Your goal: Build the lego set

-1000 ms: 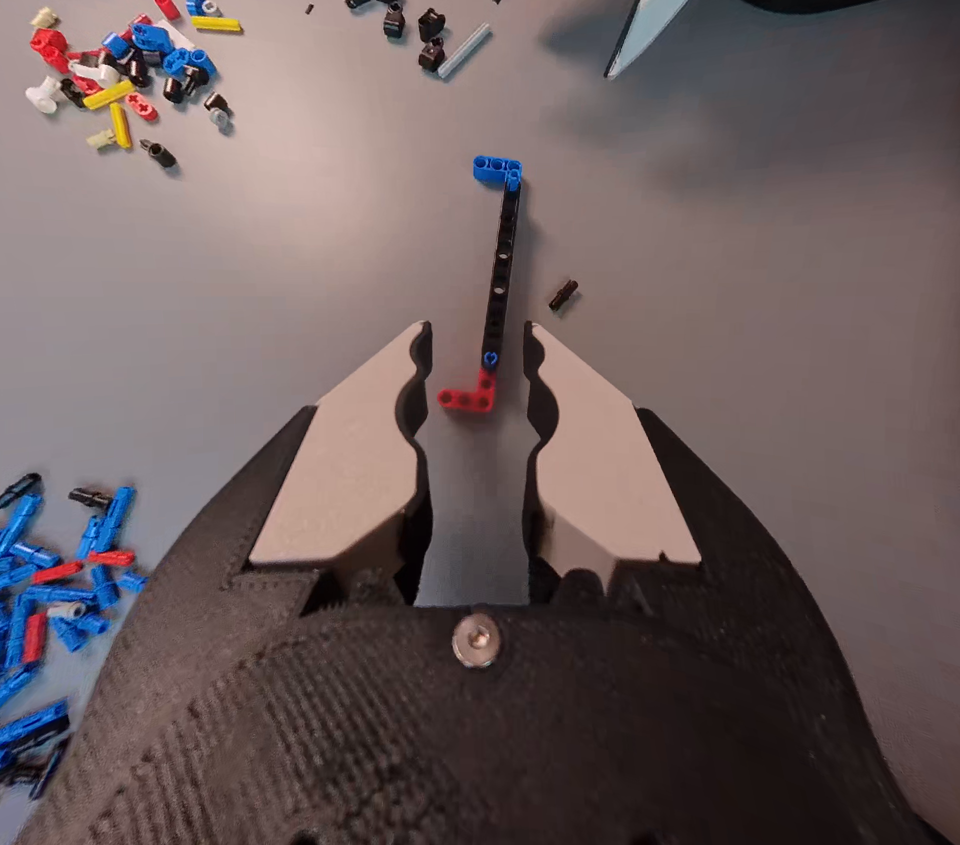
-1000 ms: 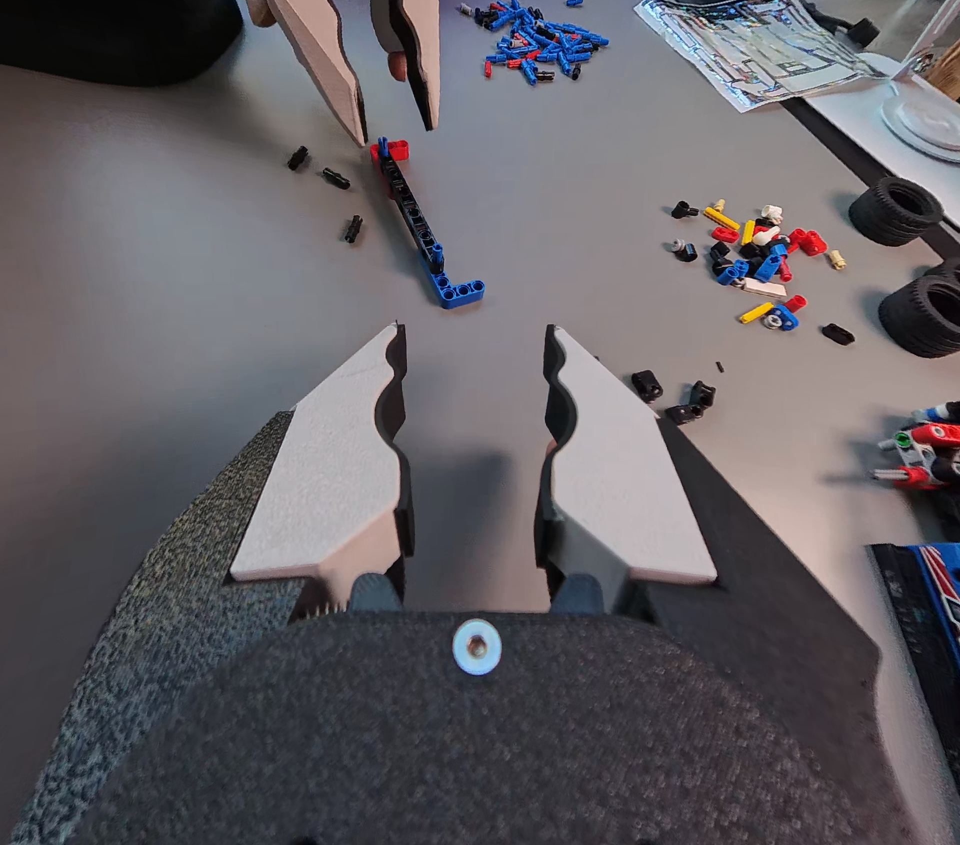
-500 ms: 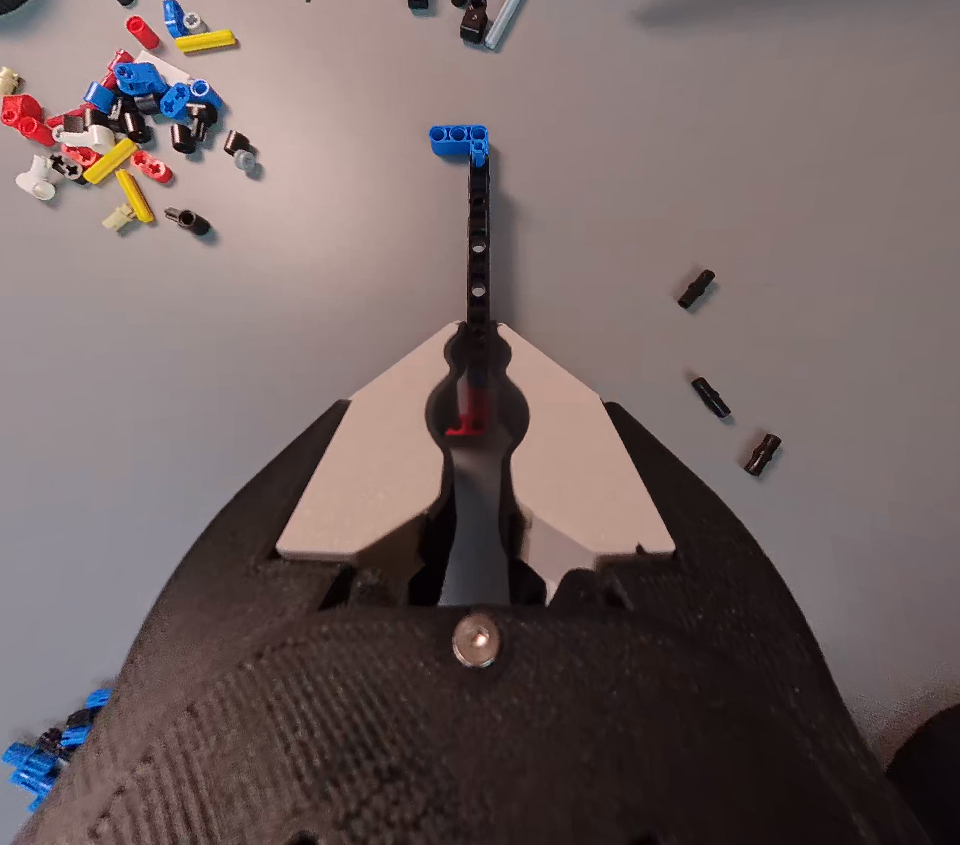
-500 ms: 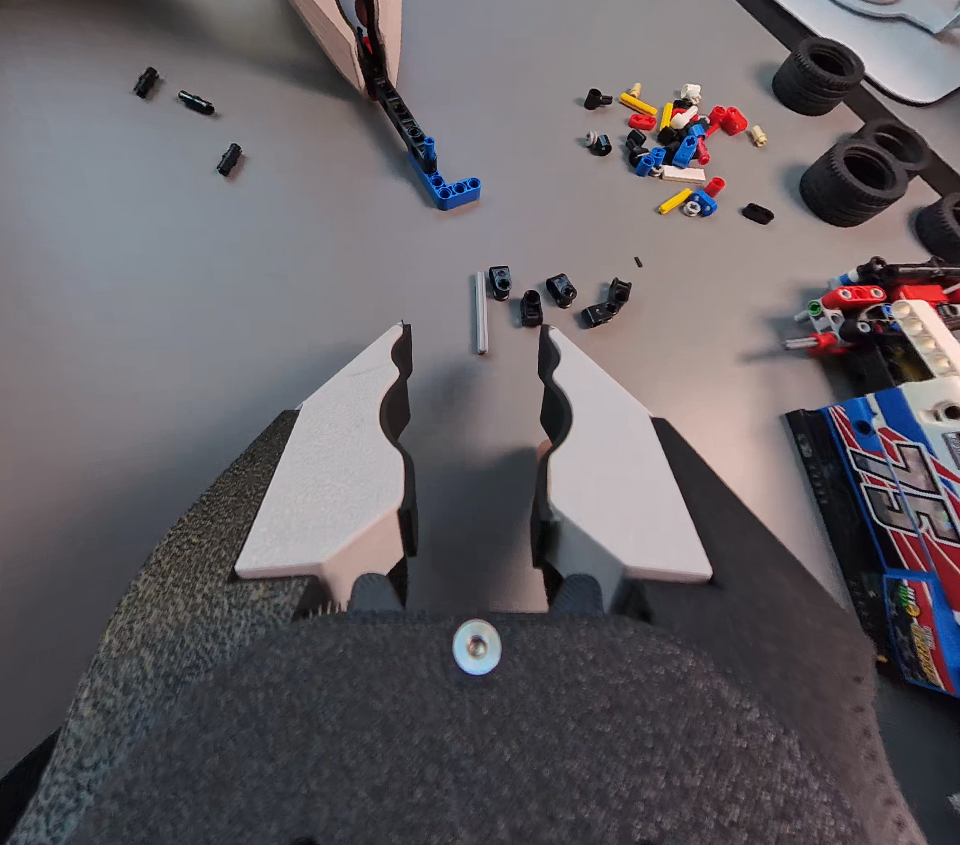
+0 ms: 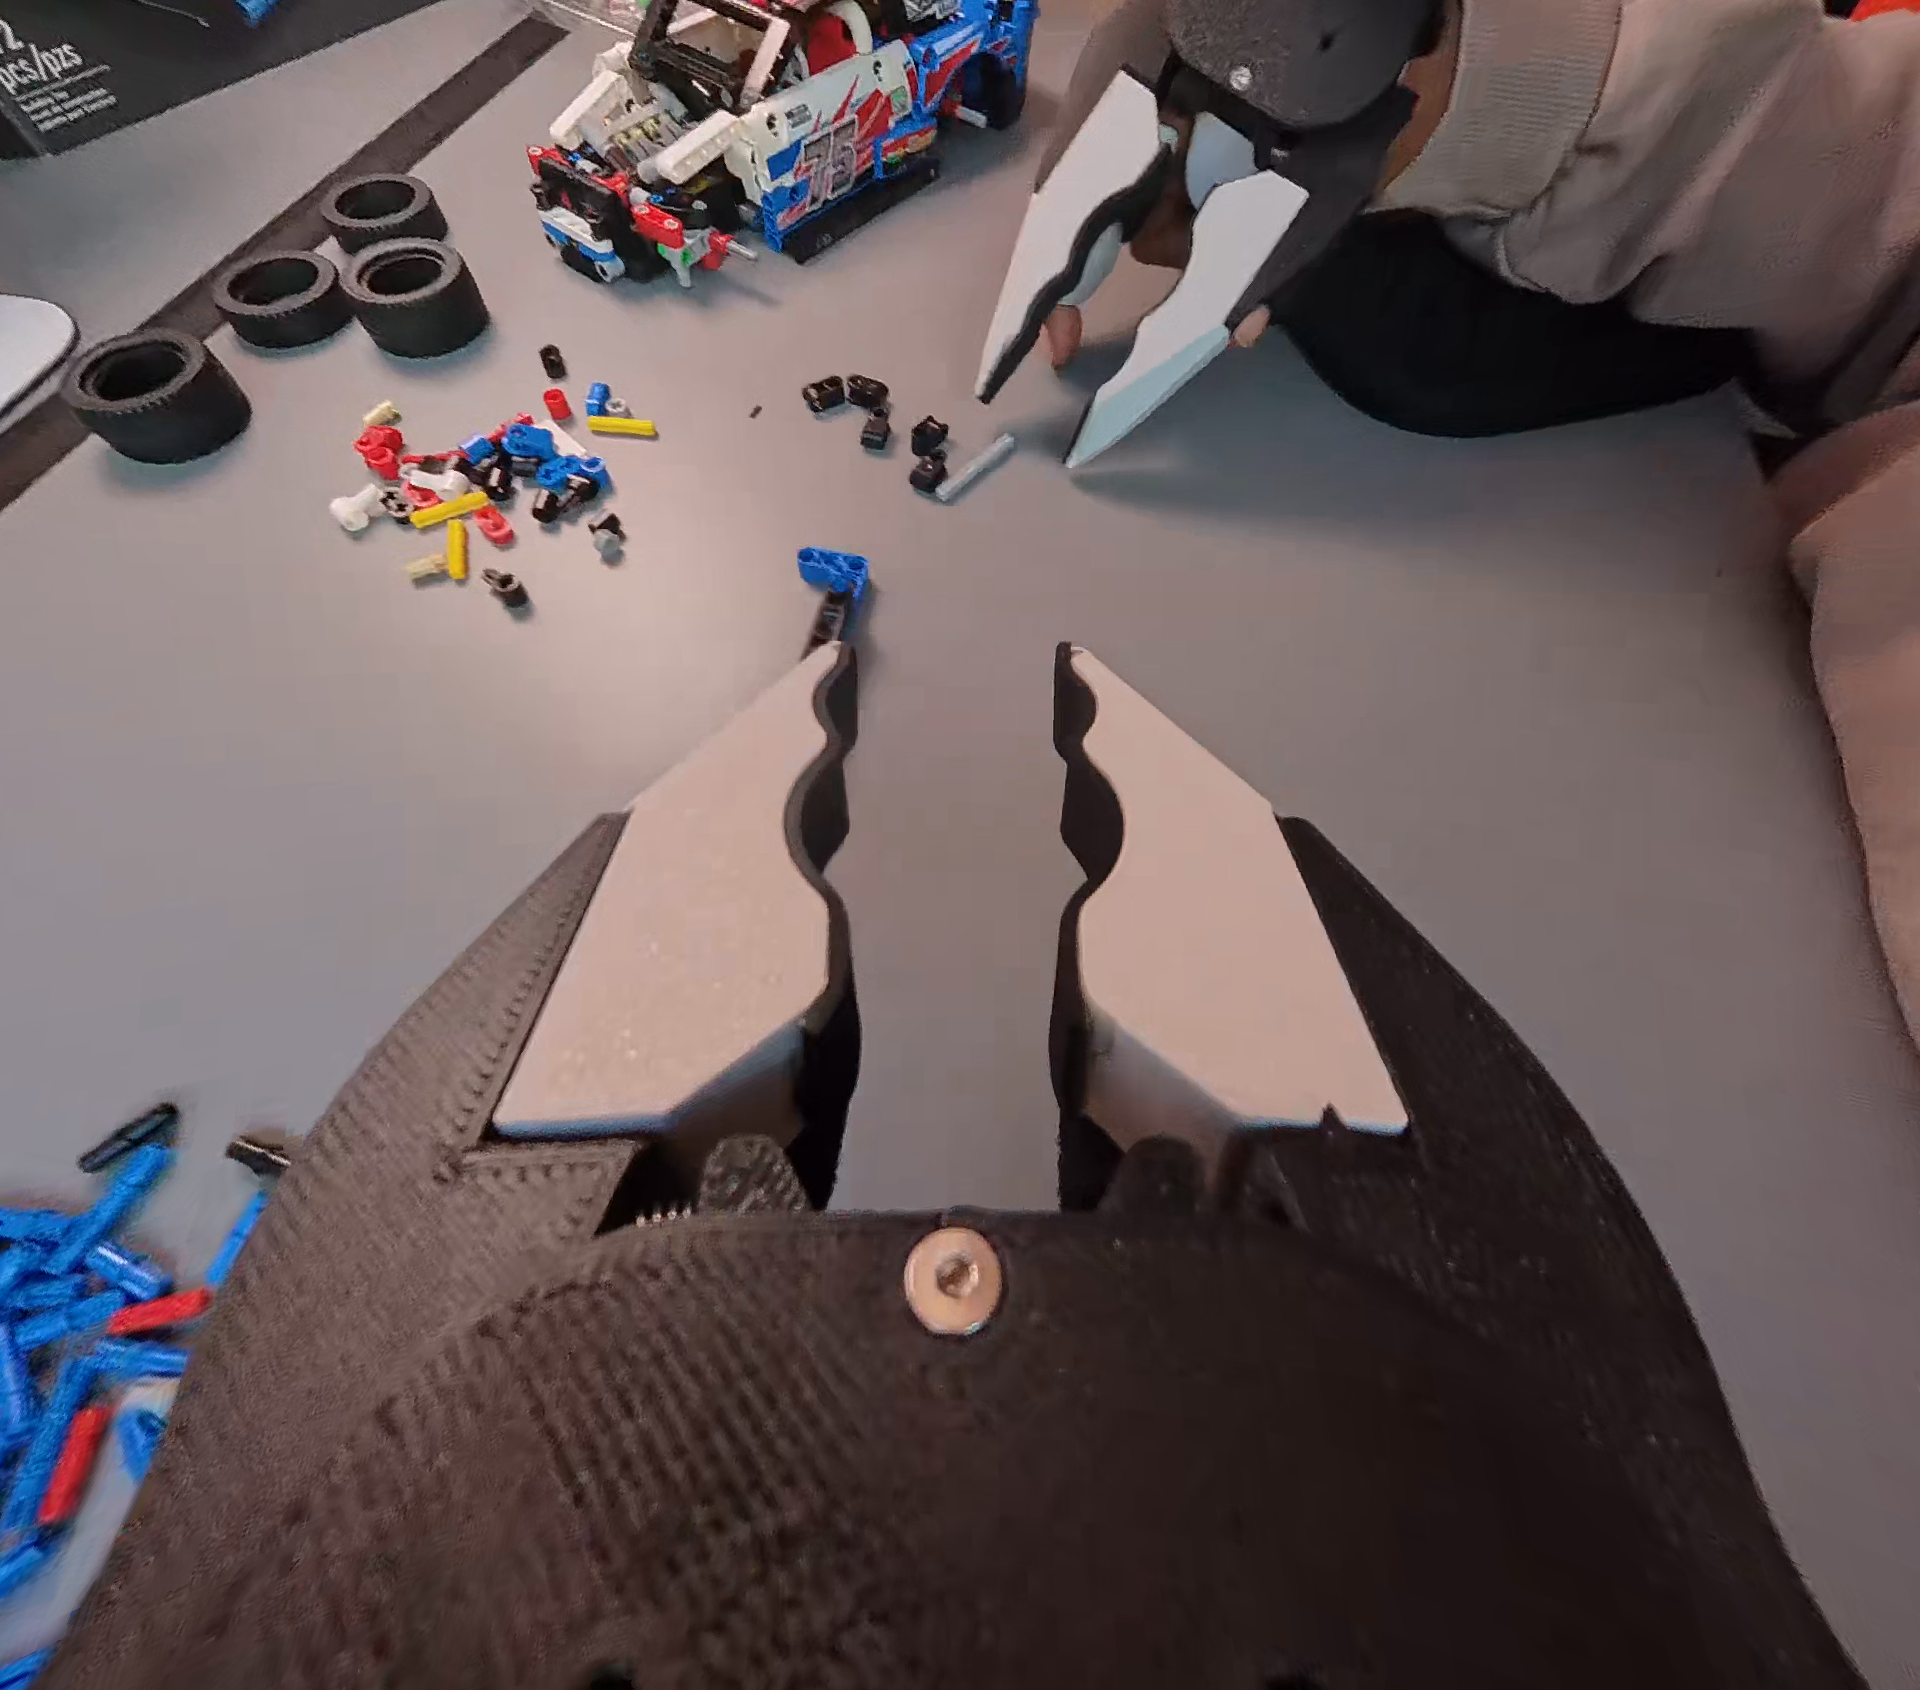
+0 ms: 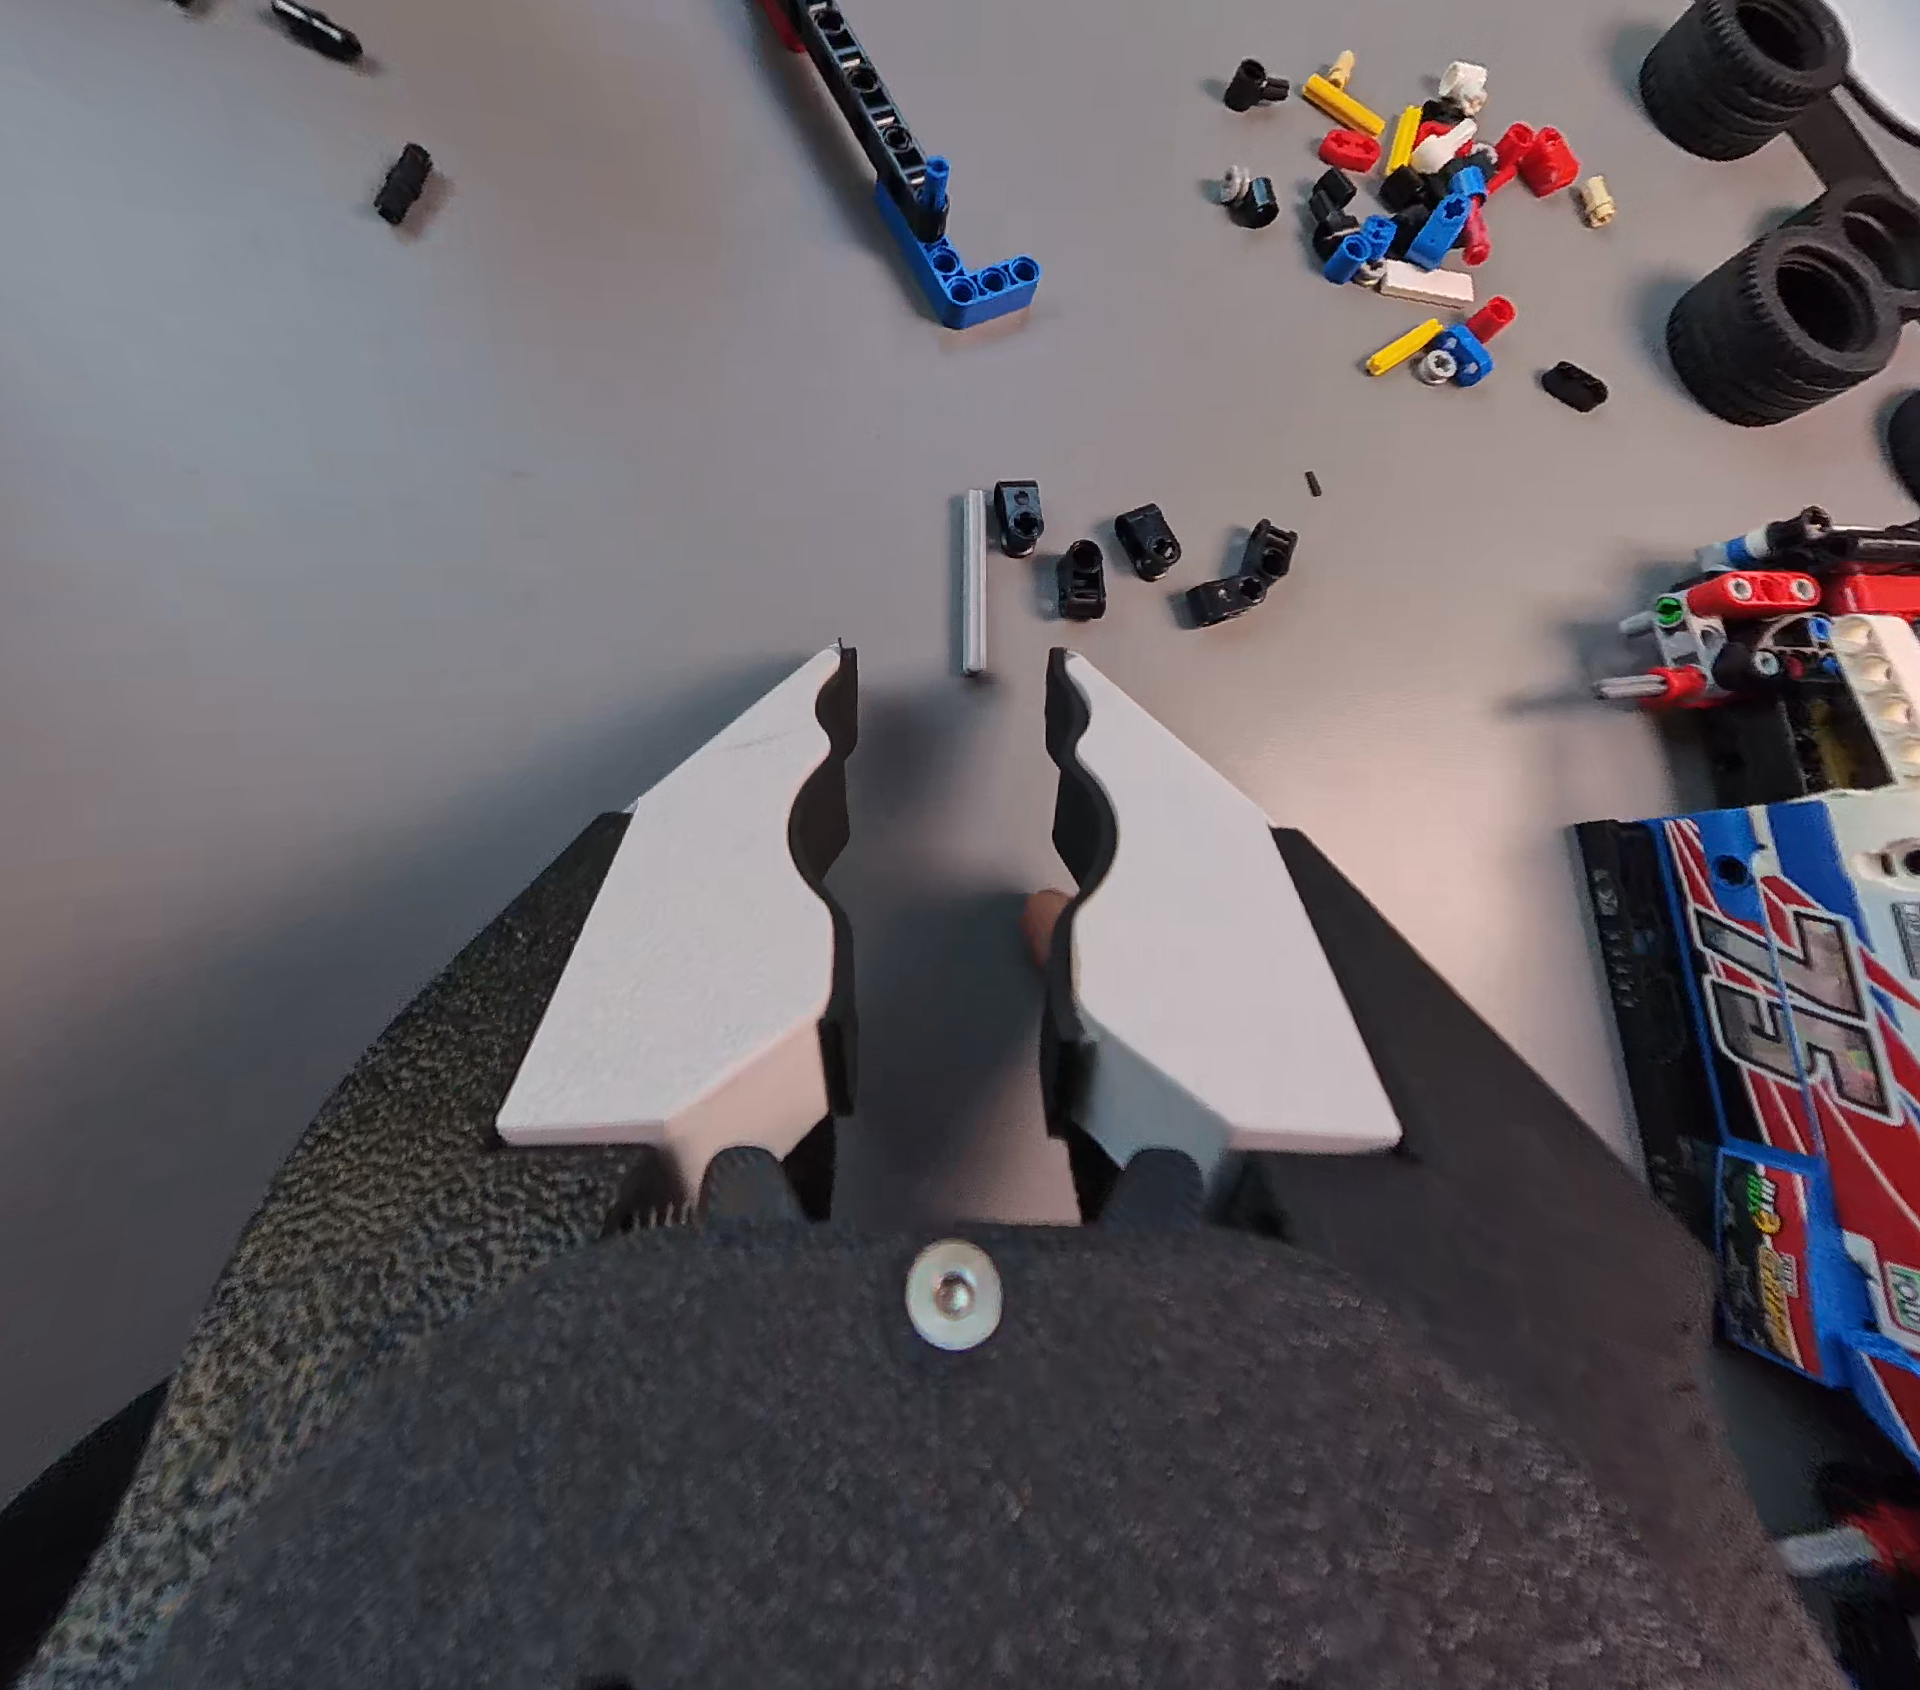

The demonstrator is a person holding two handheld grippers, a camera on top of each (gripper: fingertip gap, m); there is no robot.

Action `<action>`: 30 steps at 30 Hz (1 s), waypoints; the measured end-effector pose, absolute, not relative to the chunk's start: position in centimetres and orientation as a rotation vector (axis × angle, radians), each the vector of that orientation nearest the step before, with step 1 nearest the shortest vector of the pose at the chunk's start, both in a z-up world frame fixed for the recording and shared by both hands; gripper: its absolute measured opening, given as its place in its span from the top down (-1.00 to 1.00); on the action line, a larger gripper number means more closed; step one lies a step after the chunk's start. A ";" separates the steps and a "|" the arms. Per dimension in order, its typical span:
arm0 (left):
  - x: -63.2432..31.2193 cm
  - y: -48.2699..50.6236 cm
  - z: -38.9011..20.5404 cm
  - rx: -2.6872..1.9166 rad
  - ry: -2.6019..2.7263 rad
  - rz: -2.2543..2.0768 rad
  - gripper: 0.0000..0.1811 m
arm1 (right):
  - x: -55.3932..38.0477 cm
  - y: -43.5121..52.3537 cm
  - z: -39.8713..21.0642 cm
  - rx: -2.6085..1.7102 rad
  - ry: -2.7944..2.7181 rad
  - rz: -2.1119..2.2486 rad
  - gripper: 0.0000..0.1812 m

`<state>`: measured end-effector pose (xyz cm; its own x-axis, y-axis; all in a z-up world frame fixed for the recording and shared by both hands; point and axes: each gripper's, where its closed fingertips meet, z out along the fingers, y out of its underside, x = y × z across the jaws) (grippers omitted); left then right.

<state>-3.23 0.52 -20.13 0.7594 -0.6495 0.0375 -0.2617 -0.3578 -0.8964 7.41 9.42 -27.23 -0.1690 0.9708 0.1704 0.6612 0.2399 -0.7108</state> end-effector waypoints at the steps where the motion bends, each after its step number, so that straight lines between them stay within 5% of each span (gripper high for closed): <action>1: -2.8 -0.4 -20.7 -1.956 0.705 -0.477 0.59 | 7.4 9.4 -27.4 -1.494 -1.942 0.633 0.62; 8: -3.7 -2.9 -24.7 -2.037 0.712 -0.414 0.64 | 6.6 8.6 -28.0 -1.588 -2.169 0.668 0.72; 11: -4.7 -2.5 -24.4 -2.024 0.661 -0.399 0.64 | 5.8 8.7 -28.1 -1.561 -2.225 0.648 0.97; 23: -2.7 -5.6 -25.7 -2.048 0.911 -0.499 0.62 | 5.7 -0.3 -28.1 -1.188 -2.445 0.736 0.98; 30: -3.0 -8.1 -27.0 -2.106 1.037 -0.541 0.42 | 5.4 -0.1 -28.0 -1.168 -2.402 0.758 0.98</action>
